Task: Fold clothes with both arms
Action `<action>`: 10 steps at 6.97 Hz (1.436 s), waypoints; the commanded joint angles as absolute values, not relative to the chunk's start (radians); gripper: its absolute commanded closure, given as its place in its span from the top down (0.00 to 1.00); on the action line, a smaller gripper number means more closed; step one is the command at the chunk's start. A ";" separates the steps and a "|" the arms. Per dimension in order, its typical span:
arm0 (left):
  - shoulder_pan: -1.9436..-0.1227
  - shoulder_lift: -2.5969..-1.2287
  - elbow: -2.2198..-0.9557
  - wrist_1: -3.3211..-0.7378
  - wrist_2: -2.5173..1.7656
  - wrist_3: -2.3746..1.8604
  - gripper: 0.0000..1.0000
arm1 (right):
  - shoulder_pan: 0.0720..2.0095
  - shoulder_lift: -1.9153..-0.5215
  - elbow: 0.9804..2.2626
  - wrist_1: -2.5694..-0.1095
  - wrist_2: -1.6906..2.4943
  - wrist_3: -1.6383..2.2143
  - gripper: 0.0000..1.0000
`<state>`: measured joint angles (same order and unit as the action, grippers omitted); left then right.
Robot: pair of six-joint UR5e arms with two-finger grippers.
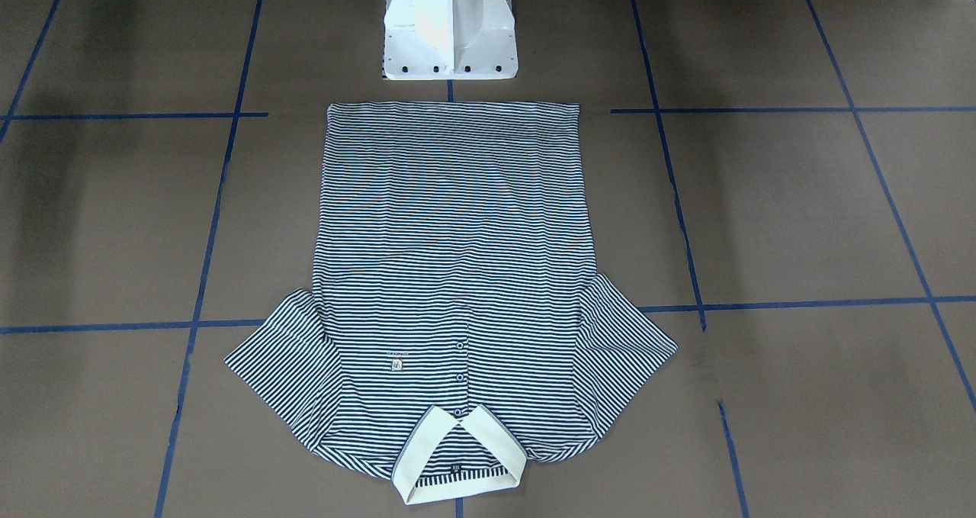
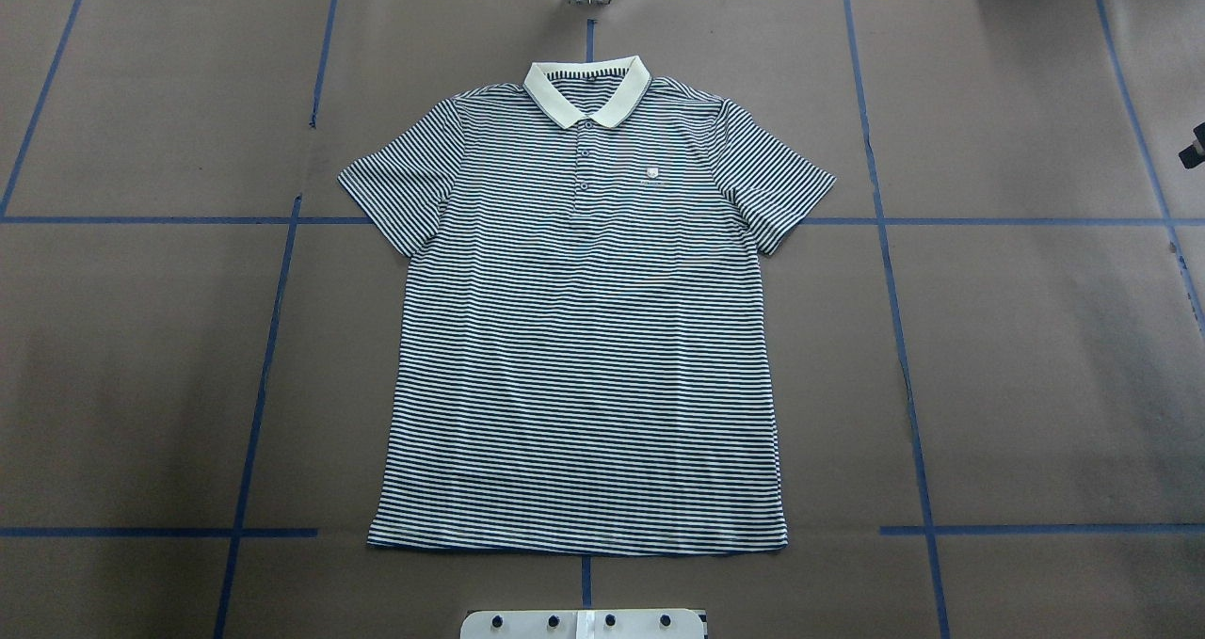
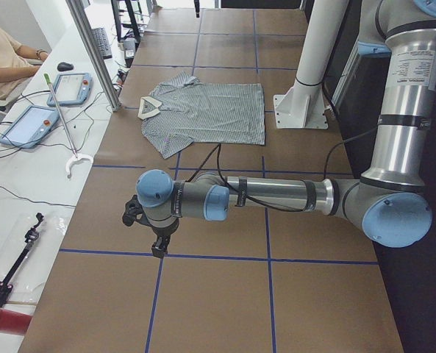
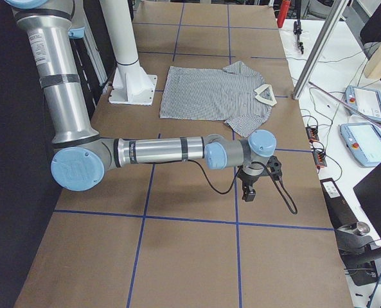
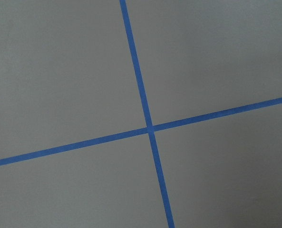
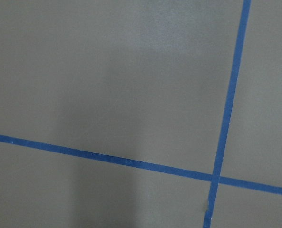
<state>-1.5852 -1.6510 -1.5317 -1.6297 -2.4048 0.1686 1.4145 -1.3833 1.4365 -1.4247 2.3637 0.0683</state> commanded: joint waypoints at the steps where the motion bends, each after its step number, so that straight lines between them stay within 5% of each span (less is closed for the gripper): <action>1: -1.582 -1.655 -1.537 -1.649 -2.410 0.173 1.00 | 1.321 -1.393 1.430 -1.292 2.376 0.169 1.00; 5: -1.503 -1.663 -1.493 -1.876 -2.407 0.155 1.00 | 0.959 -1.163 1.428 -1.029 2.314 0.935 1.00; 10: -1.503 -1.658 -1.489 -1.904 -2.465 0.155 1.00 | 0.943 -1.037 1.246 -1.029 2.154 1.000 0.97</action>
